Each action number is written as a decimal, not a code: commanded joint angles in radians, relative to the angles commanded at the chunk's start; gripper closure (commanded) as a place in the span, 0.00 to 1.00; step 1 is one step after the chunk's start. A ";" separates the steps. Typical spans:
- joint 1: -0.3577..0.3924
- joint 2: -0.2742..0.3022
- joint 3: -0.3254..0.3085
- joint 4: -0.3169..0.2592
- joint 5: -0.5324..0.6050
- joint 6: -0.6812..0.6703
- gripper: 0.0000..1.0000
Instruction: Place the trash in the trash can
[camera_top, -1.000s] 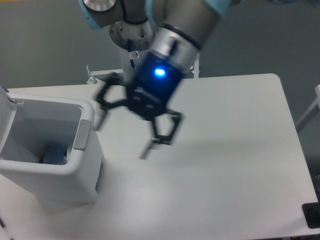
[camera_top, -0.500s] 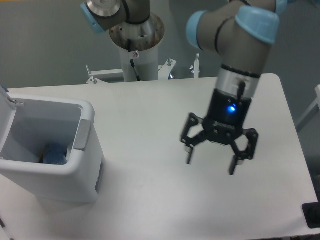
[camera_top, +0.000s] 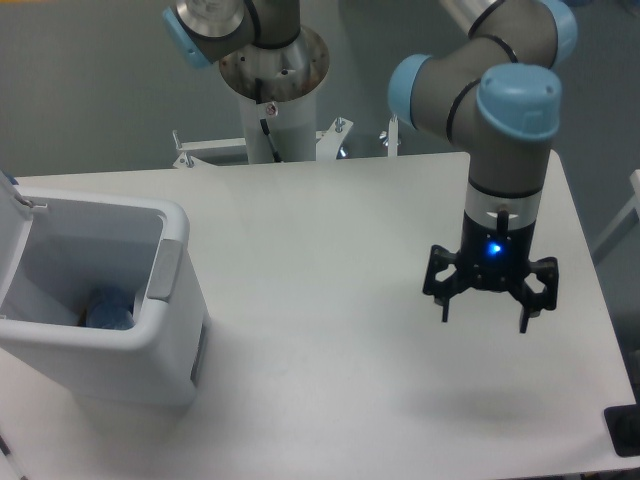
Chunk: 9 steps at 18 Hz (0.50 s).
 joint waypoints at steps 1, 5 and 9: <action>-0.003 -0.009 0.021 -0.057 0.024 0.029 0.00; -0.008 -0.014 0.042 -0.160 0.063 0.231 0.00; -0.008 -0.012 0.032 -0.160 0.065 0.244 0.00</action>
